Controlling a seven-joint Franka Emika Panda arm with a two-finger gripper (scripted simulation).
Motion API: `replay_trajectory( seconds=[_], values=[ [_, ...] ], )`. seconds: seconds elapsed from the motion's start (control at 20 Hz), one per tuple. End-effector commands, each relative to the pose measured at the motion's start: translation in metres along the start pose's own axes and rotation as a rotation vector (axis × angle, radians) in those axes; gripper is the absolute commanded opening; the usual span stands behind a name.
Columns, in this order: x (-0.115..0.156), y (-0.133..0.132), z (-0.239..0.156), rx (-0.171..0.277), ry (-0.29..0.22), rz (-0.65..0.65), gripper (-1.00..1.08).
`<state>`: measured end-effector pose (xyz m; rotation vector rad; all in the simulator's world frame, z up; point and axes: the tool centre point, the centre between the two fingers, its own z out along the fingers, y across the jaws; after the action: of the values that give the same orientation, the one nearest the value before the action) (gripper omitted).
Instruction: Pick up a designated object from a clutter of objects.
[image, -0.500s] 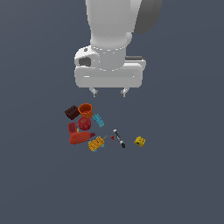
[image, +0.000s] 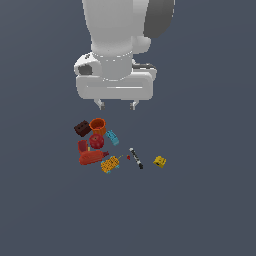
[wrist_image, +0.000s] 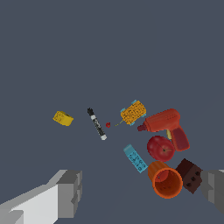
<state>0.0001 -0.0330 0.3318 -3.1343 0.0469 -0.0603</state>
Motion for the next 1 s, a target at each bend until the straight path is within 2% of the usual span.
replay_trajectory(
  seconds=[0.0,0.25,0.5,0.95],
  values=[
    [-0.001,0.004,-0.001,0.004,-0.001,0.009,1.0],
    [0.001,0.001,0.006,0.001,-0.002,-0.005,1.0],
    [0.008,-0.004,0.029,-0.005,-0.006,-0.046,1.0],
    [0.023,-0.025,0.112,-0.016,-0.019,-0.194,1.0]
  ],
)
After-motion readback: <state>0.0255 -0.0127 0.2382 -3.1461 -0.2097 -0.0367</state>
